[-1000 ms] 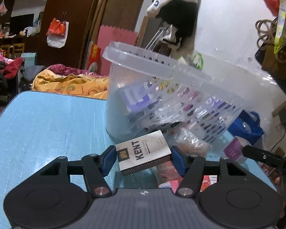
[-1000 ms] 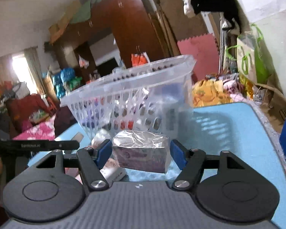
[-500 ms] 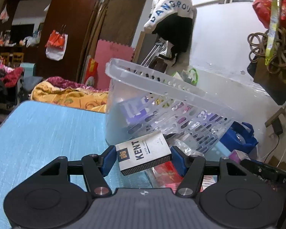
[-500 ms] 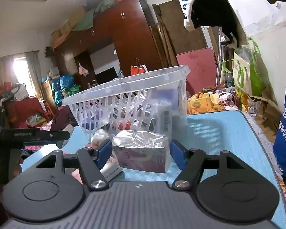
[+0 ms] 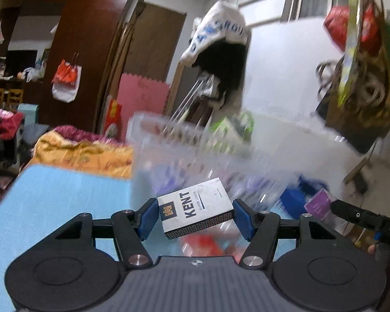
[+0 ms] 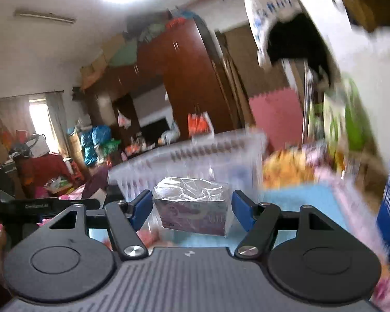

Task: Organize objects
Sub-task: 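Lift both held boxes into the white basket and release them, then grasp a clear bag with the left tool while the right tool grasps a clear bag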

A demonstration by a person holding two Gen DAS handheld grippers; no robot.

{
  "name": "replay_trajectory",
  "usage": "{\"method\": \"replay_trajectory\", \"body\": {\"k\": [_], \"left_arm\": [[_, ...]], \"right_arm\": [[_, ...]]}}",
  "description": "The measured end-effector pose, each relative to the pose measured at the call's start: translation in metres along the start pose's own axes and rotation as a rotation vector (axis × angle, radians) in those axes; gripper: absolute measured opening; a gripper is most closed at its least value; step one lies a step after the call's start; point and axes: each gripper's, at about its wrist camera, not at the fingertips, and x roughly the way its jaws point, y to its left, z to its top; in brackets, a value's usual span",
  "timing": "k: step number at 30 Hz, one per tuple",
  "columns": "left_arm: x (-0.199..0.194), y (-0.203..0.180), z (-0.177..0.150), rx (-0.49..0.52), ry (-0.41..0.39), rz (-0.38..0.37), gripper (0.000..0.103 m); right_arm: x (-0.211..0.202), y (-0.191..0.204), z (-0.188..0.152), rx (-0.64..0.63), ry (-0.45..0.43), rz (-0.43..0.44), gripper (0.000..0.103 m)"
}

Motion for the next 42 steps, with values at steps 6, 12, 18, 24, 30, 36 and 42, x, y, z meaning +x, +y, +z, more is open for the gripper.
{"method": "replay_trajectory", "body": {"k": [6, 12, 18, 24, 30, 36, 42], "left_arm": [[0.01, -0.024, 0.071, -0.019, -0.027, -0.012, 0.066], [0.075, -0.034, 0.102, -0.002, 0.08, 0.115, 0.066], [0.12, -0.015, 0.096, -0.054, 0.132, 0.188, 0.085], [0.07, -0.029, 0.07, 0.01, 0.084, 0.101, 0.087], [0.046, -0.068, 0.003, 0.197, 0.184, 0.071, 0.092], [0.102, -0.078, -0.024, 0.24, 0.348, 0.121, 0.092], [0.12, -0.078, -0.026, 0.241, 0.365, 0.226, 0.063]], "right_arm": [[0.023, 0.036, 0.074, -0.13, -0.037, -0.035, 0.07], [0.089, 0.04, 0.1, -0.18, 0.071, -0.081, 0.071], [0.125, 0.032, 0.081, -0.242, 0.184, -0.179, 0.094], [0.061, 0.019, 0.061, -0.143, 0.107, -0.084, 0.103], [0.02, 0.001, -0.005, -0.089, 0.21, -0.077, 0.103], [0.021, -0.011, -0.04, -0.014, 0.243, -0.074, 0.103], [0.01, 0.001, -0.045, -0.059, 0.263, -0.079, 0.103]]}}
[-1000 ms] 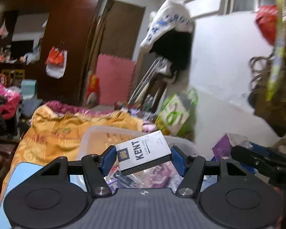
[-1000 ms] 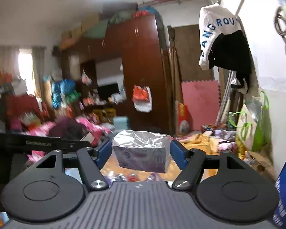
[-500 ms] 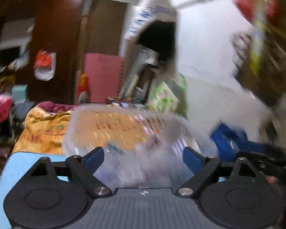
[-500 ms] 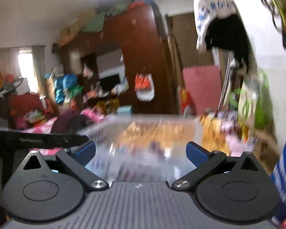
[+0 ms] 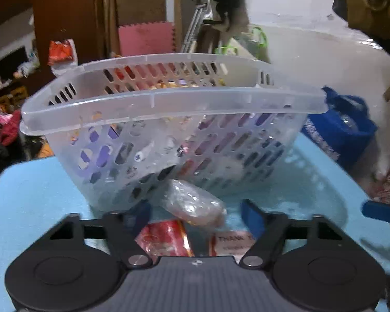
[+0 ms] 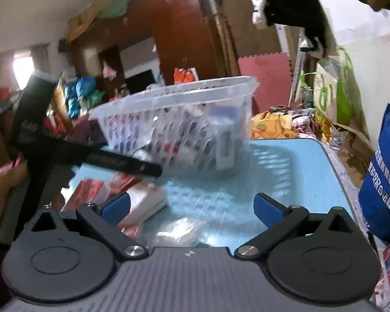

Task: Organize objects
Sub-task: 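Grasp a clear bag with the left tool while the right tool grasps a clear bag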

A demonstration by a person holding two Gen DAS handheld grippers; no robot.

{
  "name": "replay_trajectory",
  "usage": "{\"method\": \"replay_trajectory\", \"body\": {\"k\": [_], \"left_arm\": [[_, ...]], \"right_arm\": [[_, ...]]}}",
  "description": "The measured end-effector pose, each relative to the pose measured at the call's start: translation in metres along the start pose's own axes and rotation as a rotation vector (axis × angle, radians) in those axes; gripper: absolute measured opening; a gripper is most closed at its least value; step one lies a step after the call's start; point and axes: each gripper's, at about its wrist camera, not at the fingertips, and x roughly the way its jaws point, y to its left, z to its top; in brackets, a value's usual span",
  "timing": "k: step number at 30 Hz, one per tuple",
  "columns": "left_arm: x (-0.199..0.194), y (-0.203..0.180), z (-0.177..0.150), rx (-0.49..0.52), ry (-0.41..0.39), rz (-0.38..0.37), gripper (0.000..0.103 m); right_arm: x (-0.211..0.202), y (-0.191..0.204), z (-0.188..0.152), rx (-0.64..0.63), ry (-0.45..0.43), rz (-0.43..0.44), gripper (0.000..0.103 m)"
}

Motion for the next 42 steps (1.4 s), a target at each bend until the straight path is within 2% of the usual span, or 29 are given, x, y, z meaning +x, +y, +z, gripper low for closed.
{"method": "replay_trajectory", "body": {"k": [1, 4, 7, 9, 11, 12, 17, 22, 29, 34, 42], "left_arm": [[0.001, -0.002, -0.002, 0.011, 0.003, 0.007, 0.056], [-0.003, -0.003, -0.008, 0.027, -0.023, 0.016, 0.056], [-0.008, 0.003, -0.012, 0.018, -0.038, -0.006, 0.056], [-0.011, 0.006, -0.012, 0.004, -0.042, -0.021, 0.056], [-0.012, 0.008, -0.011, -0.006, -0.043, -0.031, 0.056], [-0.011, 0.009, -0.011, -0.01, -0.043, -0.033, 0.056], [-0.009, 0.007, -0.009, -0.012, -0.059, -0.041, 0.057], [-0.028, 0.003, -0.013, 0.014, -0.148, -0.033, 0.056], [-0.048, 0.012, -0.021, -0.025, -0.187, -0.094, 0.056], [-0.063, 0.028, -0.034, -0.071, -0.224, -0.103, 0.056], [-0.109, 0.057, -0.025, -0.12, -0.373, -0.105, 0.056]], "right_arm": [[0.0, 0.003, -0.001, -0.02, 0.009, -0.001, 0.103], [0.002, 0.01, -0.005, -0.055, 0.023, -0.011, 0.102], [0.009, 0.007, -0.006, -0.04, 0.051, 0.009, 0.09], [0.017, 0.005, -0.007, -0.032, 0.085, 0.007, 0.077], [0.024, 0.002, -0.009, -0.018, 0.104, 0.01, 0.069], [0.026, 0.002, -0.011, -0.017, 0.117, 0.015, 0.061], [0.023, 0.011, -0.016, -0.069, 0.107, -0.006, 0.054], [0.012, 0.014, -0.015, -0.088, 0.052, -0.008, 0.052], [-0.001, 0.017, -0.009, -0.09, -0.004, 0.014, 0.052], [-0.003, 0.016, -0.005, -0.074, -0.048, 0.055, 0.052], [-0.017, 0.023, 0.035, -0.079, -0.141, 0.079, 0.052]]}}
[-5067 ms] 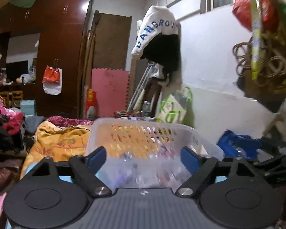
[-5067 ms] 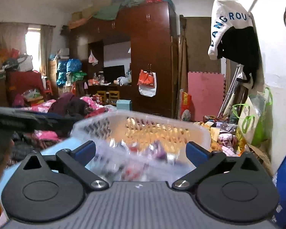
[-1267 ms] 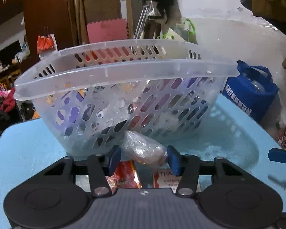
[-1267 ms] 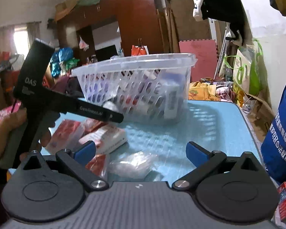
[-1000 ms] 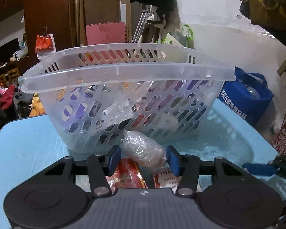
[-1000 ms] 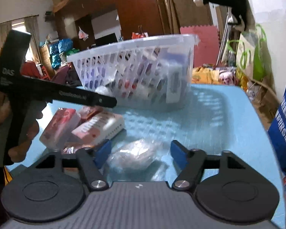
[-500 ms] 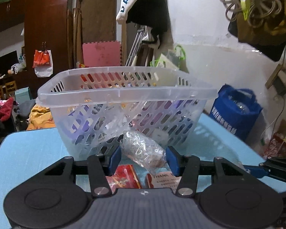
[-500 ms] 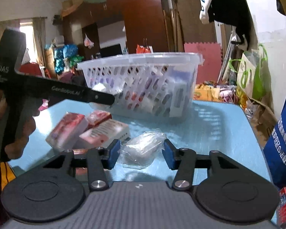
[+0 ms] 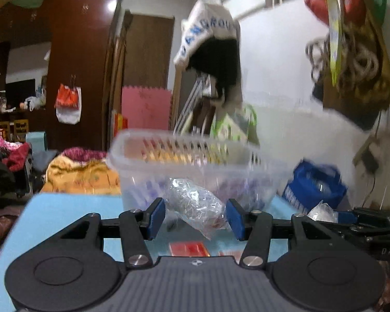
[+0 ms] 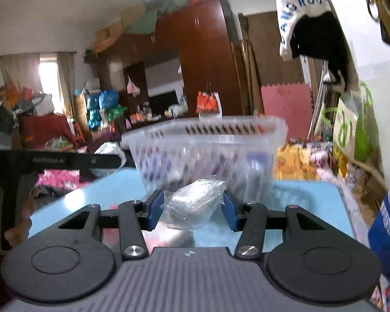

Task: Organize objects
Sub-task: 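Grasp a clear bag with the left tool while the right tool grasps a clear bag, then drop both clear bags into the white basket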

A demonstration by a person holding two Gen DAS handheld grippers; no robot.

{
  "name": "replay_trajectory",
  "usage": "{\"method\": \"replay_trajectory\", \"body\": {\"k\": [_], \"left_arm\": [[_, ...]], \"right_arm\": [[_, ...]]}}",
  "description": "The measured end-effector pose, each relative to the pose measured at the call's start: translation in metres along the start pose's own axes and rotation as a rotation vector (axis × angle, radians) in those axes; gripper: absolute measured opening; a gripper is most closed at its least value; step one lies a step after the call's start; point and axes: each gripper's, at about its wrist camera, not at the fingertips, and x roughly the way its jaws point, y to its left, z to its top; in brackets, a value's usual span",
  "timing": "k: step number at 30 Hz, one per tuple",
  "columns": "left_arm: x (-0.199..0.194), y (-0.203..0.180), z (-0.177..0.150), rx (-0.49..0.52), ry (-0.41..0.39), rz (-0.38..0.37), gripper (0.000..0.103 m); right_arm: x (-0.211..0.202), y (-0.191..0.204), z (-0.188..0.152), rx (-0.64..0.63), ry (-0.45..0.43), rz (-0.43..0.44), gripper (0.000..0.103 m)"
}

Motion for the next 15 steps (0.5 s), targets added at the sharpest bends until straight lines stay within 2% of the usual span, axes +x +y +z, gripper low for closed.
{"method": "replay_trajectory", "body": {"k": [6, 10, 13, 15], "left_arm": [[0.008, 0.004, 0.052, -0.012, -0.052, 0.014, 0.056], [0.047, 0.003, 0.086, -0.043, -0.001, 0.04, 0.056], [0.08, 0.006, 0.093, -0.073, 0.074, 0.057, 0.056], [0.094, 0.006, 0.092, -0.078, 0.095, 0.067, 0.056]], "right_arm": [[0.021, 0.008, 0.061, -0.047, -0.057, -0.032, 0.053], [0.057, 0.009, 0.096, -0.083, -0.031, -0.089, 0.053], [0.09, 0.002, 0.106, -0.07, 0.037, -0.109, 0.053], [0.104, 0.0, 0.104, -0.083, 0.058, -0.121, 0.053]]}}
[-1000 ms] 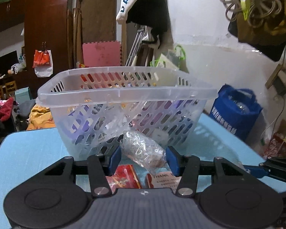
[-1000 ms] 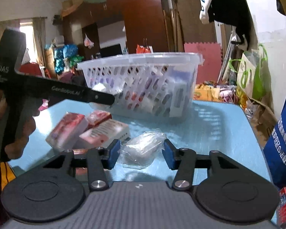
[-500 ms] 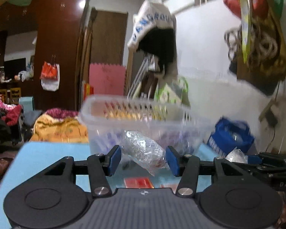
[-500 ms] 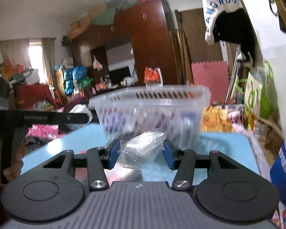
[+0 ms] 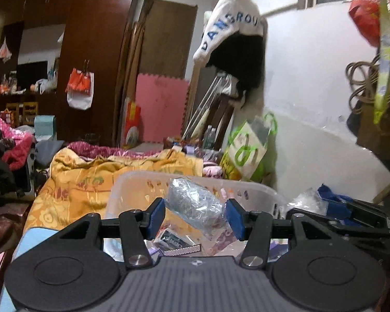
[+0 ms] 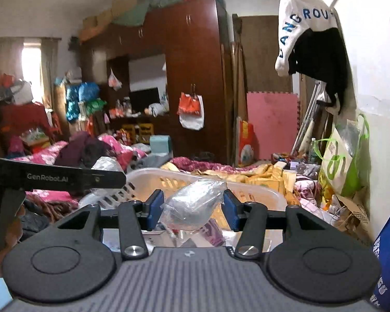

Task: Organize objects
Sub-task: 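Drop both clear bags into the white basket, then grasp the pink tissue pack with the left tool while the right tool grasps the white tissue pack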

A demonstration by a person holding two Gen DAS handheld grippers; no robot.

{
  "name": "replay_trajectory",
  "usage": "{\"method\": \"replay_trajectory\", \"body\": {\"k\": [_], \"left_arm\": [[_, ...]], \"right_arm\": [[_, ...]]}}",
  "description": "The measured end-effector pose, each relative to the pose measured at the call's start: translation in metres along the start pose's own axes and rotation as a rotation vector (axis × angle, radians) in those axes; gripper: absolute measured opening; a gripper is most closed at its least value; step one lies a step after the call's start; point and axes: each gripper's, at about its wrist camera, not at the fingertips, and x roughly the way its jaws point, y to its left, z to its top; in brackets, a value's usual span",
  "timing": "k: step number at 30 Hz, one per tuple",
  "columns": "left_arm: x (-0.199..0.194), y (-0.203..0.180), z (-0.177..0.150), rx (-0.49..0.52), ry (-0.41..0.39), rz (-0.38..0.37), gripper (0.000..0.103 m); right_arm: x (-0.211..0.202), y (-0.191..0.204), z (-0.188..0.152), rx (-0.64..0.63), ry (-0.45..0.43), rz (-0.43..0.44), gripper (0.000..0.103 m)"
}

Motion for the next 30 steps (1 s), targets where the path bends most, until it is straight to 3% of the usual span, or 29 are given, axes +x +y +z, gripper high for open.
{"method": "replay_trajectory", "body": {"k": [2, 4, 5, 6, 9, 12, 14, 17, 20, 24, 30], "left_arm": [[0.01, 0.0, -0.002, 0.005, 0.001, 0.014, 0.061], [0.02, 0.0, -0.006, 0.026, -0.003, 0.031, 0.086], [0.023, 0.003, -0.007, 0.02, 0.001, 0.055, 0.086], [0.023, 0.006, -0.009, 0.01, 0.005, 0.065, 0.086], [0.001, 0.015, -0.019, -0.018, -0.029, -0.001, 0.086], [-0.035, 0.015, -0.046, 0.011, -0.044, -0.021, 0.092], [-0.052, 0.012, -0.072, 0.054, -0.02, -0.028, 0.093], [-0.069, 0.015, -0.114, 0.044, -0.008, -0.044, 0.093], [-0.067, 0.016, -0.14, 0.017, 0.066, -0.075, 0.093], [-0.076, 0.014, -0.16, 0.0, 0.061, -0.131, 0.093], [-0.065, 0.0, -0.181, 0.1, 0.121, -0.072, 0.093]], "right_arm": [[0.012, 0.002, -0.004, -0.03, 0.03, -0.019, 0.058], [0.022, 0.003, -0.01, -0.048, 0.042, -0.049, 0.077], [0.021, 0.002, -0.013, -0.053, 0.05, -0.07, 0.092], [0.018, 0.004, -0.016, -0.061, 0.054, -0.084, 0.096], [-0.009, 0.005, -0.024, -0.058, 0.021, -0.062, 0.097], [-0.052, 0.007, -0.039, 0.009, -0.053, 0.055, 0.103], [-0.069, 0.014, -0.058, 0.024, -0.025, 0.115, 0.103], [-0.069, 0.024, -0.094, 0.038, 0.065, 0.12, 0.103], [-0.051, 0.026, -0.123, 0.064, 0.177, 0.146, 0.103], [-0.049, 0.012, -0.139, 0.136, 0.152, 0.087, 0.103], [-0.048, 0.009, -0.139, 0.145, 0.164, 0.096, 0.103]]}}
